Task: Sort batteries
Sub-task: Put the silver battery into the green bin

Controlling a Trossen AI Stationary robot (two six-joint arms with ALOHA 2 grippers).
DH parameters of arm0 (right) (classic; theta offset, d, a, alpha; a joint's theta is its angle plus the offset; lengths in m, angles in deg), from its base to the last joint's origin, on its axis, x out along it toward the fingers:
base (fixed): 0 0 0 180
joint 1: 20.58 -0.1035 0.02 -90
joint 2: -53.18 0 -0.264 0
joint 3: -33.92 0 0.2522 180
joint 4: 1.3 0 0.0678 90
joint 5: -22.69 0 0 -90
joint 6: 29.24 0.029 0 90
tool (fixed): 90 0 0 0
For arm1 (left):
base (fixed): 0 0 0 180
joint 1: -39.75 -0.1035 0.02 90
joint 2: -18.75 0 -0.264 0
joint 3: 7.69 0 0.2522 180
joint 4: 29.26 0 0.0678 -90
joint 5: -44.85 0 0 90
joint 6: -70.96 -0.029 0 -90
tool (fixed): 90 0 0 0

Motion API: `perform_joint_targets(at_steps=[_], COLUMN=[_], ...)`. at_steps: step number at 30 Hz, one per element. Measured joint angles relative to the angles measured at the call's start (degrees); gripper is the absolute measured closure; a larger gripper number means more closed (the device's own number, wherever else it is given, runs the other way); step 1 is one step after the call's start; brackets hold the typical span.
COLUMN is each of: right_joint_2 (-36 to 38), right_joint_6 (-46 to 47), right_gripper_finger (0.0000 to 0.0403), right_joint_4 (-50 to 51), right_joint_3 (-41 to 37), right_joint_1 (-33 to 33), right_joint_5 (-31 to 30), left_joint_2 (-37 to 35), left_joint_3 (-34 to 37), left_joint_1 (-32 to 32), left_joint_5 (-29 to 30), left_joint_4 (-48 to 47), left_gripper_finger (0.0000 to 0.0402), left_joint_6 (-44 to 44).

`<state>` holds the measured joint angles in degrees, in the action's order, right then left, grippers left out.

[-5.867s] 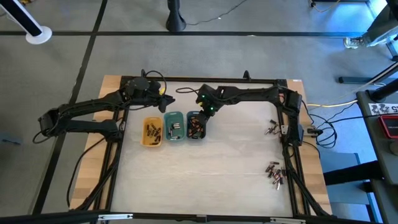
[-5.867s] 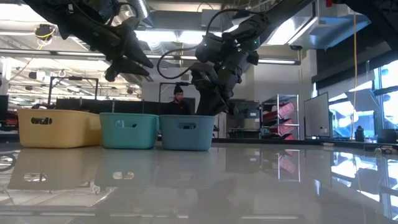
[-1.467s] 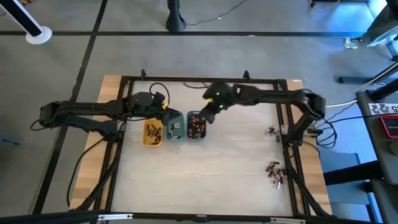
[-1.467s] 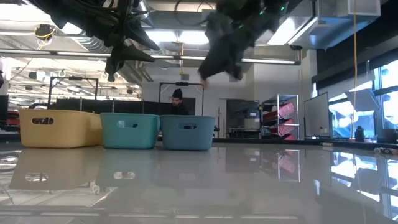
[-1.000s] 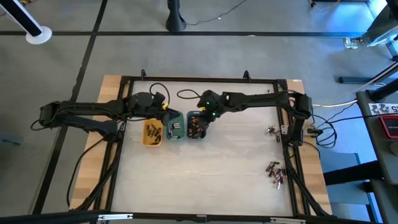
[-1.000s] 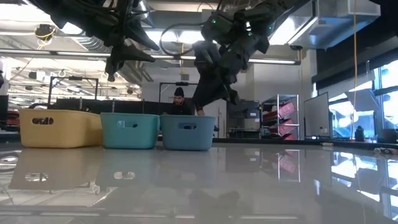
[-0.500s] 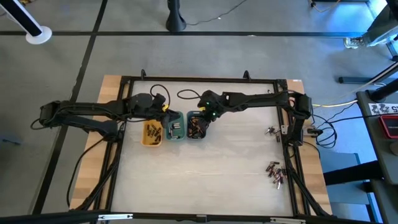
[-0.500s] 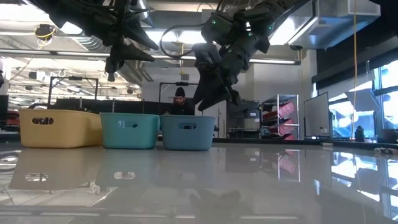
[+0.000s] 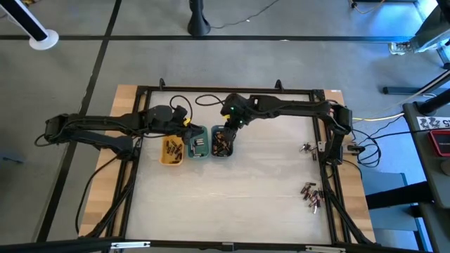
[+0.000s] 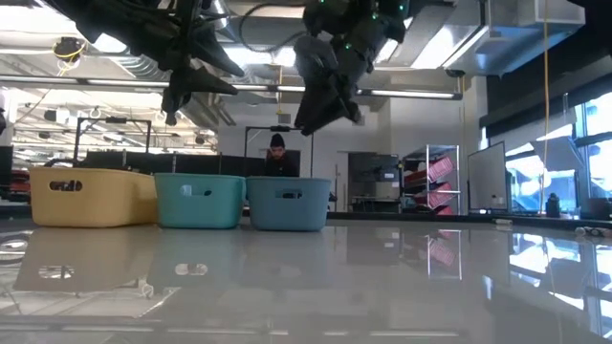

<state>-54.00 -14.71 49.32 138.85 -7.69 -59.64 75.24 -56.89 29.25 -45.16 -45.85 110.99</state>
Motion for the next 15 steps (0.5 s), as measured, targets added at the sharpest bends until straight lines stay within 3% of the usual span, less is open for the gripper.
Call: perform_joint_targets(at_steps=[15], right_joint_2=[0.04], right_joint_6=[-3.43], right_gripper_finger=[0.0281], right_joint_4=[9.06], right_joint_3=[3.09], right_joint_1=[1.62], right_joint_5=[-1.16], left_joint_2=[0.0], left_joint_3=[0.0], left_joint_1=[-0.04], left_joint_5=[0.2], left_joint_4=[0.03], left_gripper_finger=[0.0276], left_joint_6=[0.05])
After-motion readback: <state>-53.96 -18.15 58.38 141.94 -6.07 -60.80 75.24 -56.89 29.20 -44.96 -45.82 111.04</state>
